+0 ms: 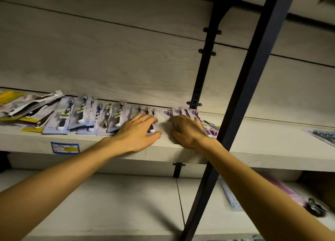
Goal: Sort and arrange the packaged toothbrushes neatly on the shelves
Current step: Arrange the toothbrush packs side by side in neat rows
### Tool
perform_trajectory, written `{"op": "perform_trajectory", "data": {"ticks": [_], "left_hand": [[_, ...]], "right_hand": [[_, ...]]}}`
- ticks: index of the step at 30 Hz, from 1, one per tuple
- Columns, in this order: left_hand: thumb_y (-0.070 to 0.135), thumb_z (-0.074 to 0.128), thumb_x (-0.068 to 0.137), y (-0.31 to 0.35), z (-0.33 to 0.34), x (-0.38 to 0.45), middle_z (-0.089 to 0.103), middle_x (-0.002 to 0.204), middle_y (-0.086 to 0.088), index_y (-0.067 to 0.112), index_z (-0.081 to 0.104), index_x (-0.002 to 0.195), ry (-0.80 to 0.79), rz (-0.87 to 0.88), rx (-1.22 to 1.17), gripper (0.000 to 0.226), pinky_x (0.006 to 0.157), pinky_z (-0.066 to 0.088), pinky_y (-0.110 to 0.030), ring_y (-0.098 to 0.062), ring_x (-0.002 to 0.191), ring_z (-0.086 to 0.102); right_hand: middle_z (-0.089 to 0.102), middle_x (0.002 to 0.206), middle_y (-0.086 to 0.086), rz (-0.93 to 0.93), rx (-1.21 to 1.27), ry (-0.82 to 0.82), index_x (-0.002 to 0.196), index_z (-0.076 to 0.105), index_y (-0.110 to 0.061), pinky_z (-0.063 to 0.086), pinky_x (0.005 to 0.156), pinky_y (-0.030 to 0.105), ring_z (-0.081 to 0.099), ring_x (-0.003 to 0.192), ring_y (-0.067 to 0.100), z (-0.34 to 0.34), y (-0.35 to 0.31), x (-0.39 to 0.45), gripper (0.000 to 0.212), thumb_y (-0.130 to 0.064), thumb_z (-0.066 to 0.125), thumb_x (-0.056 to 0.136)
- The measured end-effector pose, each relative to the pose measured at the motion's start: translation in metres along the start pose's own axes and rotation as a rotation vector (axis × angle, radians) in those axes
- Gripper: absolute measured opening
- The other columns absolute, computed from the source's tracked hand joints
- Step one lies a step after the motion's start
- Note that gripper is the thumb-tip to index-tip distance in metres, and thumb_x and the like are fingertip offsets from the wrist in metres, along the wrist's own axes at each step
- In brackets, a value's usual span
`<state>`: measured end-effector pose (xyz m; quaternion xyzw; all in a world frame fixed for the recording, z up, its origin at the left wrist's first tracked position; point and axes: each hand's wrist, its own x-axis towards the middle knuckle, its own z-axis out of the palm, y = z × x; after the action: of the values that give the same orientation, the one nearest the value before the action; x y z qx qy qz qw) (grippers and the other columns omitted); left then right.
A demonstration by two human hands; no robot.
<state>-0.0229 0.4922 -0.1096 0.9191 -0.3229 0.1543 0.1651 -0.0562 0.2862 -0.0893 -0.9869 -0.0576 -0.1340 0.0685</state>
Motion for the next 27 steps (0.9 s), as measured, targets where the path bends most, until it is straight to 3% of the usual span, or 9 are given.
{"op": "perform_trajectory", "data": {"ticks": [2, 5, 10, 15, 20, 23, 25, 27], "left_hand": [[0.057, 0.045, 0.096, 0.0, 0.002, -0.002, 0.048, 0.146, 0.002, 0.023, 0.046, 0.142, 0.025, 0.007, 0.007, 0.057, 0.103, 0.043, -0.042, -0.019, 0.134, 0.042], [0.058, 0.043, 0.095, 0.0, 0.004, -0.003, 0.049, 0.144, 0.004, 0.024, 0.047, 0.141, 0.059, 0.014, 0.009, 0.057, 0.103, 0.043, -0.042, -0.017, 0.133, 0.041], [0.058, 0.042, 0.096, 0.001, 0.006, -0.002, 0.048, 0.144, 0.004, 0.023, 0.047, 0.14, 0.07, 0.014, 0.02, 0.057, 0.103, 0.043, -0.041, -0.017, 0.133, 0.04], [0.057, 0.043, 0.097, 0.002, 0.004, -0.003, 0.047, 0.144, 0.005, 0.022, 0.047, 0.141, 0.06, 0.013, 0.002, 0.056, 0.102, 0.043, -0.041, -0.017, 0.131, 0.041], [0.058, 0.044, 0.097, 0.003, 0.005, -0.003, 0.05, 0.143, 0.005, 0.022, 0.048, 0.141, 0.073, 0.014, 0.027, 0.057, 0.103, 0.041, -0.04, -0.018, 0.131, 0.041], [0.059, 0.041, 0.097, 0.003, 0.006, -0.002, 0.043, 0.151, 0.002, 0.023, 0.045, 0.145, 0.063, 0.009, 0.056, 0.061, 0.11, 0.035, -0.041, -0.02, 0.138, 0.036], [0.06, 0.039, 0.097, 0.003, 0.006, -0.003, 0.034, 0.159, -0.001, 0.024, 0.04, 0.15, 0.048, -0.003, 0.069, 0.065, 0.116, 0.029, -0.045, -0.024, 0.145, 0.029], [0.06, 0.038, 0.097, 0.003, 0.005, -0.004, 0.03, 0.161, -0.003, 0.023, 0.037, 0.152, 0.065, -0.007, 0.082, 0.066, 0.118, 0.027, -0.044, -0.026, 0.146, 0.026]], "right_hand": [[0.04, 0.155, 0.0, -0.032, -0.006, -0.014, 0.149, 0.036, -0.027, 0.011, 0.118, 0.062, 0.035, 0.144, 0.024, 0.002, -0.001, 0.003, 0.058, -0.03, 0.046, 0.093], [0.024, 0.162, 0.001, 0.015, -0.051, -0.065, 0.156, 0.023, -0.023, 0.004, 0.12, 0.062, 0.014, 0.152, 0.025, 0.006, 0.003, 0.006, 0.064, -0.038, 0.042, 0.096], [0.044, 0.146, 0.005, 0.17, -0.123, -0.127, 0.136, 0.048, -0.019, 0.021, 0.114, 0.065, 0.03, 0.141, 0.03, 0.004, 0.001, 0.007, 0.043, -0.039, 0.035, 0.1], [0.048, 0.143, 0.008, 0.36, -0.209, -0.116, 0.135, 0.053, -0.019, 0.024, 0.112, 0.065, 0.037, 0.137, 0.036, 0.001, -0.003, 0.004, 0.042, -0.035, 0.037, 0.099], [0.037, 0.149, 0.022, 0.555, -0.43, -0.177, 0.134, 0.051, -0.016, 0.022, 0.115, 0.056, 0.031, 0.14, 0.043, -0.004, 0.005, -0.001, 0.044, -0.028, 0.051, 0.092], [0.036, 0.147, 0.025, 0.63, -0.488, -0.258, 0.138, 0.048, -0.013, 0.025, 0.115, 0.05, 0.033, 0.137, 0.042, -0.005, 0.008, 0.002, 0.052, -0.035, 0.055, 0.091], [0.028, 0.152, 0.03, 0.679, -0.512, -0.257, 0.145, 0.038, -0.002, 0.02, 0.118, 0.049, 0.027, 0.141, 0.044, -0.002, 0.008, 0.004, 0.061, -0.038, 0.046, 0.097], [0.01, 0.158, 0.033, 0.724, -0.475, -0.165, 0.152, 0.016, 0.008, 0.011, 0.12, 0.051, 0.011, 0.147, 0.047, 0.001, 0.008, 0.002, 0.068, -0.035, 0.036, 0.102]]}}
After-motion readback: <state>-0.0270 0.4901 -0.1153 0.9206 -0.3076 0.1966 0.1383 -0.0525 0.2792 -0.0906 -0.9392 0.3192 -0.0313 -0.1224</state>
